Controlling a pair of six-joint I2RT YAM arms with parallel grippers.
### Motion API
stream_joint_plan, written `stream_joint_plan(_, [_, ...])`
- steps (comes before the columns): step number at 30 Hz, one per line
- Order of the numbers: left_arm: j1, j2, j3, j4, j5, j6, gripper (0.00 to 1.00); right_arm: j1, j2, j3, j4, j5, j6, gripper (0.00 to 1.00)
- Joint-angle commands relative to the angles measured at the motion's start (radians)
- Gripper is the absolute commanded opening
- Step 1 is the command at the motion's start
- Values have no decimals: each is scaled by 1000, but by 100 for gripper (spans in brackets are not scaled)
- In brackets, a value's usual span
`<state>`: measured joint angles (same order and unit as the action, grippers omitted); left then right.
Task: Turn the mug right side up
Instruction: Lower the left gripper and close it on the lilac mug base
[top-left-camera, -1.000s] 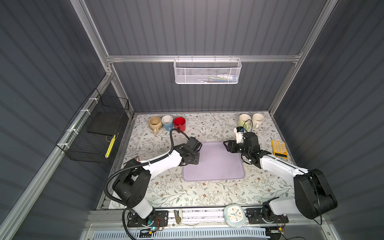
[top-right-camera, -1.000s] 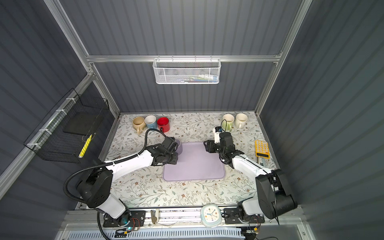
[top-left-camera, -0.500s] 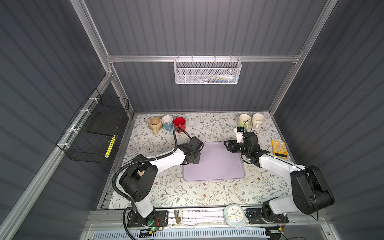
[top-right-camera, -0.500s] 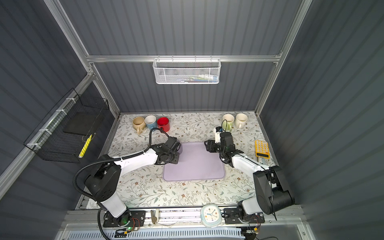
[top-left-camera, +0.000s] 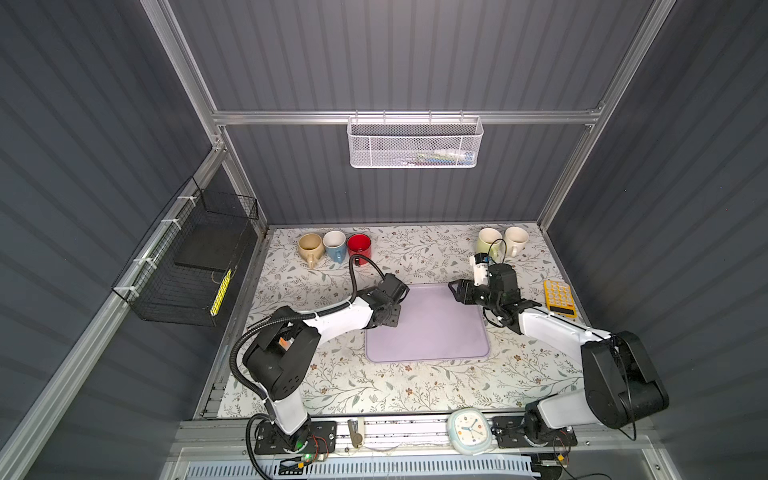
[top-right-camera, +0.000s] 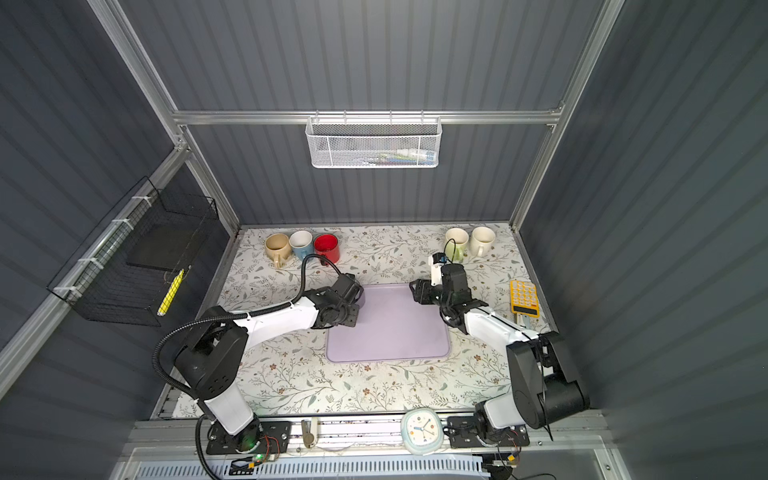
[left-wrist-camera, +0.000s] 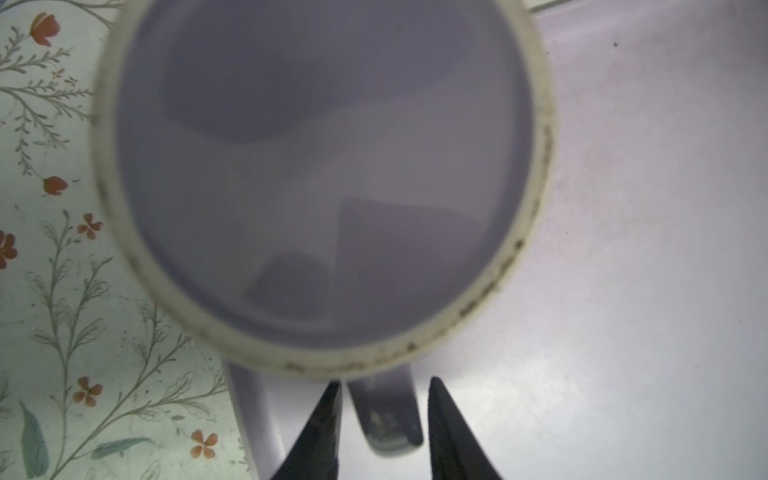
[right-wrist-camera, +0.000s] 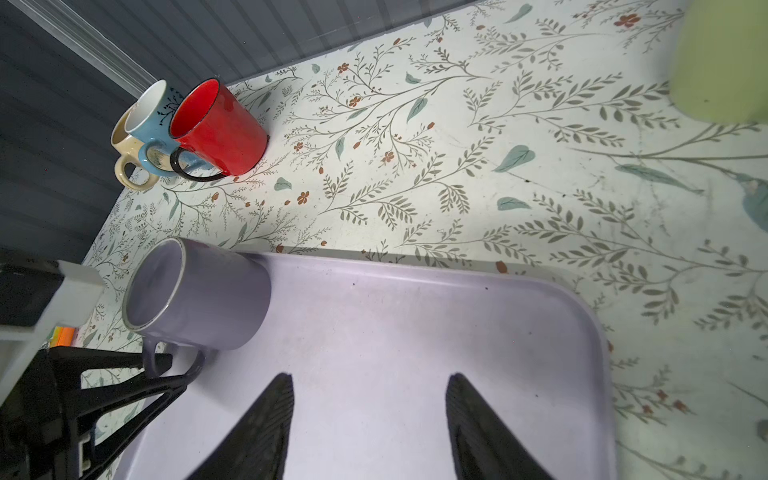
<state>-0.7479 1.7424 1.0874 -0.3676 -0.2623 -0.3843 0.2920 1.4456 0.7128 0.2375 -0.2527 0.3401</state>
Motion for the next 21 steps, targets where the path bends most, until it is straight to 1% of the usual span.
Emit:
stream_joint_plan(1, [12,5,2,5,-14,21,32,-6,13,13,5,-13,8,61])
stream_joint_plan(14, [22,24,-8,18,-9,27,19,-8,4,-2,6,-5,10,60])
stream_joint_plan(18, [22,16,-25,15,-26,30,19,-10,3,-9,8,-3,11,60])
stream_joint_plan(21, [23,19,-32,19,-31,36,25,-10,4,-12,13,-5,13,61])
